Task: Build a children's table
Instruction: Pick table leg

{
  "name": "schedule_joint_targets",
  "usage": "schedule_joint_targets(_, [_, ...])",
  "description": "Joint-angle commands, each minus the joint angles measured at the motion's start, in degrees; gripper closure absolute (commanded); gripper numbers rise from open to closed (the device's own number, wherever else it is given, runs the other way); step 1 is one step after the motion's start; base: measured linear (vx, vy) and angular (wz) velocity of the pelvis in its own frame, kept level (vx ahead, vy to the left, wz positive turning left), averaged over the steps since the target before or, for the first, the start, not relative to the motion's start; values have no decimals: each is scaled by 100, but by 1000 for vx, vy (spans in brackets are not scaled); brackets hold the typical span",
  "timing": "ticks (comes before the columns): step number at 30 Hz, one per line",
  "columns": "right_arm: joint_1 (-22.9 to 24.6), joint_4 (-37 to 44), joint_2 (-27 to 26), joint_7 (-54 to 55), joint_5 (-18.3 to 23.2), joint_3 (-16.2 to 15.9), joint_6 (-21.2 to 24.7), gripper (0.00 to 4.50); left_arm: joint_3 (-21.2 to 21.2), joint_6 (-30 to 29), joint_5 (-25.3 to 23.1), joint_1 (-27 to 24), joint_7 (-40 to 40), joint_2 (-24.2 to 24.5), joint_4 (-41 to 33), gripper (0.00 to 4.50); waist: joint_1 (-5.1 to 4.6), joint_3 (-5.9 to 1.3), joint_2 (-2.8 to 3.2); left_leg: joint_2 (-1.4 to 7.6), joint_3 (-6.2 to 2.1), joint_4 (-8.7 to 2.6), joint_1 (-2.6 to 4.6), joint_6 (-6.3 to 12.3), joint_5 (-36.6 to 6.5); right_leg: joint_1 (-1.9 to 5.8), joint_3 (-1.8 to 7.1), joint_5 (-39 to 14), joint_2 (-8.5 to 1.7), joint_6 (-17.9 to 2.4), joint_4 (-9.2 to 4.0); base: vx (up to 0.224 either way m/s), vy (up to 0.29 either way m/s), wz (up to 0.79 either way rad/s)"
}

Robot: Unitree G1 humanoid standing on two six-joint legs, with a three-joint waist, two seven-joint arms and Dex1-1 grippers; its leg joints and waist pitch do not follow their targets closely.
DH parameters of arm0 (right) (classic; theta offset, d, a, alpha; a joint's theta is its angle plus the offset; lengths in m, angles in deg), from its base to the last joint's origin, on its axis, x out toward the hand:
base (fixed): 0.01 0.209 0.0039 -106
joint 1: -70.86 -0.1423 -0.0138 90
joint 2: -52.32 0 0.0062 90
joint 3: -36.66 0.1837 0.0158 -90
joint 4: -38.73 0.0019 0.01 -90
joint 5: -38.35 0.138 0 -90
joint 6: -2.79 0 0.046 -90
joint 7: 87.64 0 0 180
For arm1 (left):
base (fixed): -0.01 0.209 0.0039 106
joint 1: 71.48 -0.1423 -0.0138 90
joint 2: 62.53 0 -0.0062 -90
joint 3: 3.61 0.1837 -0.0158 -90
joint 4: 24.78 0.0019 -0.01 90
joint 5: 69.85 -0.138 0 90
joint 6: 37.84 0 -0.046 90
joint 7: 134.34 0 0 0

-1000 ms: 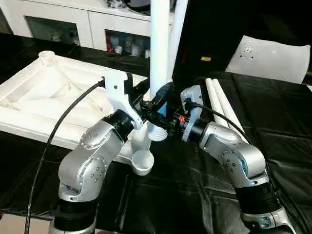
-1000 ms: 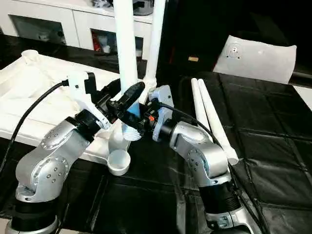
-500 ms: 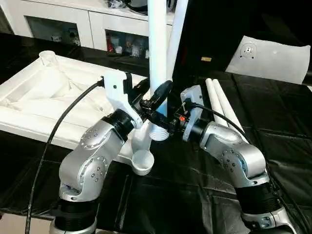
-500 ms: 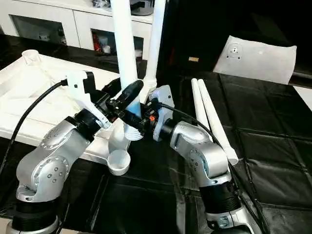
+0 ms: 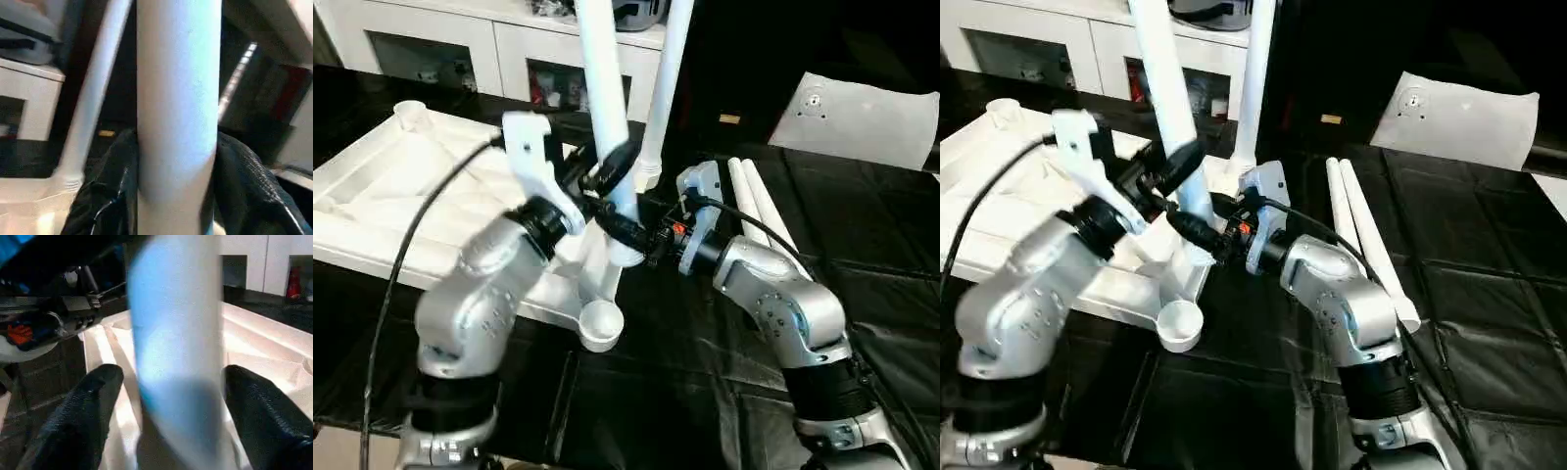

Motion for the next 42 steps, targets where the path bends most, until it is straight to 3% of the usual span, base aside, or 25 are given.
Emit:
schedule_joint_targets(1, [-159, 118, 178, -66, 336, 380, 309, 60, -126, -292, 380, 165, -282, 64, 100, 262, 2, -383, 125, 315, -64, -448, -55, 95, 13, 429, 380, -1409, -551, -573, -403, 0, 0, 0])
schedule_joint_targets(5, [-234, 96, 249, -117, 516, 563, 465, 26, -278, -457, 673, 248, -429, 123, 174, 262, 15, -392, 126, 288, -61, -442, -64, 101, 8, 441, 374, -1561, -547, -532, -416, 0, 0, 0])
schedule_joint_targets(7, [-336, 59, 423, -302, 804, 738, 648, 7, -540, -745, 1219, 441, -662, 233, 338, 262, 30, -394, 128, 272, -46, -430, -43, 106, -6, 432, 364, -1662, -537, -503, -434, 0, 0, 0])
schedule_joint_targets(12, [-495, 5, 707, -856, 1145, 804, 906, 0, -559, -1043, 1585, 676, -1439, 594, 571, 262, 47, -392, 135, 292, -50, -438, -35, 143, 32, 425, 342, -1707, -539, -513, -439, 0, 0, 0])
schedule_joint_targets(19, [-621, -35, 1105, -1563, 1196, 474, 1075, 0, -261, -1189, 1637, 875, -2295, 1023, 771, 262, 94, -395, 153, 328, -51, -443, -36, 105, 142, 441, 348, -1531, -576, -673, -405, 0, 0, 0])
schedule_joint_targets(20, [-654, -48, 1228, -1767, 1162, 336, 1060, 0, -147, -1181, 1614, 948, -2522, 1135, 819, 262, 99, -391, 127, 307, -43, -441, -33, 131, 109, 442, 336, -1633, -562, -635, -441, 0, 0, 0])
schedule_joint_targets(21, [-678, -60, 1303, -1889, 1139, 254, 1049, 0, -79, -1174, 1601, 997, -2668, 1209, 857, 262, 120, -389, 146, 317, -44, -447, -23, 124, 69, 439, 347, -1712, -571, -604, -429, 0, 0, 0])
schedule_joint_targets(26, [-775, -124, 1597, -2476, 869, -185, 895, 0, 194, -1056, 1440, 1249, -3364, 1443, 1081, 262, 147, -374, 128, 321, -33, -444, -28, 58, -9, 437, 344, -1956, -586, -540, -454, 0, 0, 0])
schedule_joint_targets(34, [-913, -351, 1550, -2738, 850, -374, 803, 0, 647, -856, 1180, 1311, -3917, 1625, 1135, 262, 149, -389, 82, 350, -46, -451, -37, 33, 96, 440, 340, -1900, -601, -556, -425, 0, 0, 0])
schedule_joint_targets(41, [-954, -385, 1464, -3005, 950, -413, 816, 0, 823, -711, 976, 1330, -4132, 1633, 1193, 262, 160, -384, 82, 341, -37, -449, -49, 32, 76, 442, 342, -2037, -613, -490, -444, 0, 0, 0])
schedule_joint_targets(42, [-955, -377, 1461, -3035, 965, -421, 825, 26, 837, -689, 957, 1337, -4155, 1639, 1204, 262, 160, -381, 90, 346, -41, -453, -45, 32, 67, 437, 340, -2040, -612, -492, -445, 0, 0, 0])
